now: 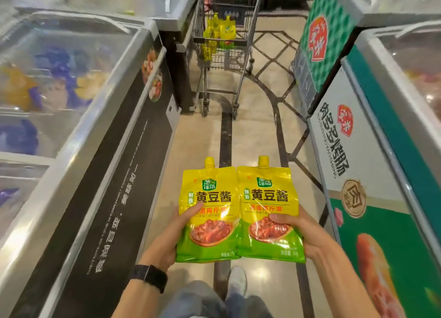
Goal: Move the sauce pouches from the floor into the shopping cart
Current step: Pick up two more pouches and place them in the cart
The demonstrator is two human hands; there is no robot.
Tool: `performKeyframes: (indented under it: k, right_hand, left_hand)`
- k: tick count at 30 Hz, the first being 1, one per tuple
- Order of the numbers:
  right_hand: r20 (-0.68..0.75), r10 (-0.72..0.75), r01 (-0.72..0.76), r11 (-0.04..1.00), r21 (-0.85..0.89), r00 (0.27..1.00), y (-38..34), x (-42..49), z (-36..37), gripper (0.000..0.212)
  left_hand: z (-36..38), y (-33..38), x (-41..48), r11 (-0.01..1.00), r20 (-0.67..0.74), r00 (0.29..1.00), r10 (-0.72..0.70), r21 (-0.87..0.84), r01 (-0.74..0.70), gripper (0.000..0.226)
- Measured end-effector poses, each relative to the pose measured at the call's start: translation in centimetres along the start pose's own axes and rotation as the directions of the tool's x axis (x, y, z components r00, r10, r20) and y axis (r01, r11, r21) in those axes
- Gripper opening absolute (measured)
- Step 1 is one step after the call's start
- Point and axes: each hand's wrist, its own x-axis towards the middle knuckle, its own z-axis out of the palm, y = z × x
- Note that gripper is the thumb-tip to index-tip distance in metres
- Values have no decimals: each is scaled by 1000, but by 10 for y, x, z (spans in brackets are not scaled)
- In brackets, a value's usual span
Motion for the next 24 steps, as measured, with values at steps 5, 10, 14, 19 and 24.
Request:
performKeyframes:
  k: [5,10,14,19,24]
  right_hand:
    - [-26,-16,16,1000,-2,1000,-75,77,-14,101]
    - [-71,-21,21,1000,12,997,-141,158,-20,107]
    - [-130,-35,40,999,31,991,-196,225,-24,111]
    - [-138,-78,91,992,90,987,-275,287,-26,104]
    - [-226,-93,120,987,108,970,-335,348,-52,109]
  left_hand:
    - [29,72,82,1000,16,1000,27,-3,-27,57]
    - [45,147,167,999,68,997,26,-24,-25,56]
    - [57,214,244,1000,121,992,20,-5,-20,76]
    - [85,293,334,1000,182,983,-24,22,20,57]
    - [121,353,413,1000,224,974,-27,14,25,76]
